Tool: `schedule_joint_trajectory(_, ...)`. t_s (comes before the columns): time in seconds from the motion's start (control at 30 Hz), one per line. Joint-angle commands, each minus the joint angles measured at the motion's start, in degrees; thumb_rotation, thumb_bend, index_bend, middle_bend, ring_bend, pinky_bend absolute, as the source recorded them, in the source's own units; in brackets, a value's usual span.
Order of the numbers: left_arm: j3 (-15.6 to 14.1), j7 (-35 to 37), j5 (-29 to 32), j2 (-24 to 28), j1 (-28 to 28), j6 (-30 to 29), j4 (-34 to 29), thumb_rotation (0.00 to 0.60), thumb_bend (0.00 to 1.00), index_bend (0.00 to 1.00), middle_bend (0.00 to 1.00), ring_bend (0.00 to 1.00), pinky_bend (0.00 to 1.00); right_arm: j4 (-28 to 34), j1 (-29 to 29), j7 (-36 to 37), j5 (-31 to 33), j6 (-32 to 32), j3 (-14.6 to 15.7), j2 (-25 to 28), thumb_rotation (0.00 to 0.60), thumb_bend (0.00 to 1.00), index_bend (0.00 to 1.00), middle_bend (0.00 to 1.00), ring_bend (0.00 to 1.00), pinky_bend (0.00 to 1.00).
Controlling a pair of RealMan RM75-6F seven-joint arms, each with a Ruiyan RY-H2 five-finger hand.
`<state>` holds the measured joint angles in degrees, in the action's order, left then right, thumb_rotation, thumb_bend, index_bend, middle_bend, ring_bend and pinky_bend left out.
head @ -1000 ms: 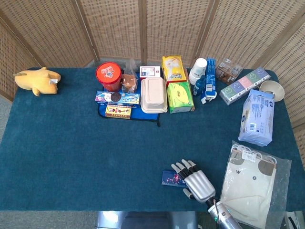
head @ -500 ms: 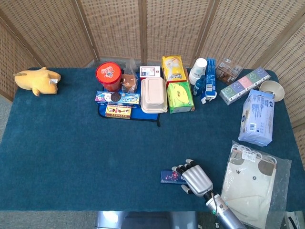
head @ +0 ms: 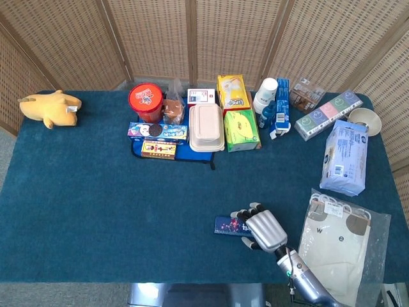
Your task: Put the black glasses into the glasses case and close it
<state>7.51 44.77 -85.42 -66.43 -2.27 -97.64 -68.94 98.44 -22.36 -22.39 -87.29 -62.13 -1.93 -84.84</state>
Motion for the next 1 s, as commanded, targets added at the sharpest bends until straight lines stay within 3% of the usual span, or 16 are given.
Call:
schedule_joint_trajectory(0.03,0.0,-0.08,0.08,0.01,0.0,0.11,-0.12,0.6,0.3,0.18,0.23,0.08,0.0,-0.26,-1.08,0.88,0.5,0.69,-1.04,0.38,0.6,0.31,0.55,0.59,0.43,0.25)
schedule_joint_trajectory(0.27,-0.09,-1.2,0.22,0.13,0.26,0.85,-0.89,0.6,0.3,0.17,0.23,0.08,0.0,-4.33,-5.37,4.83,3.69,4.37,-5.0,-0.45,0.6,0.31,0.54,0.58,0.42,0.25)
schedule_joint_trajectory(0.53,-0.08,-2.21,0.32,0.41,0.5,1.39,-1.66,0.6,0.3,0.17,0.23,0.08,0.0,-8.25,-7.66,6.45,6.37,6.48,-6.0,-2.42,0.6,0.3,0.51,0.53,0.36,0.22)
schedule_joint_trajectory(0.63,-0.05,-2.55,0.45,0.47,0.63,1.7,-1.92,0.6,0.3,0.17,0.23,0.08,0.0,-9.25,-8.23,6.13,7.15,6.91,-5.99,-2.9,0.6,0.3,0.41,0.44,0.27,0.19)
schedule_joint_trajectory(0.7,-0.14,-2.79,0.4,0.41,0.76,1.99,-2.03,0.6,0.3,0.17,0.23,0.08,0.0,-9.53,-8.46,5.41,7.87,7.18,-5.89,-3.01,0.6,0.3,0.25,0.32,0.16,0.16)
schedule_joint_trajectory(0.8,-0.34,-3.06,0.15,0.25,0.99,2.36,-2.22,0.6,0.3,0.17,0.23,0.08,0.0,-9.37,-8.63,4.26,8.87,7.33,-5.73,-2.86,0.6,0.3,0.1,0.21,0.06,0.14)
schedule_joint_trajectory(1.0,-0.47,-3.59,-0.05,-0.06,1.45,2.96,-3.0,0.6,0.3,0.17,0.23,0.08,0.0,-7.26,-8.23,2.72,9.38,5.93,-5.17,-1.68,0.6,0.3,0.02,0.18,0.03,0.13)
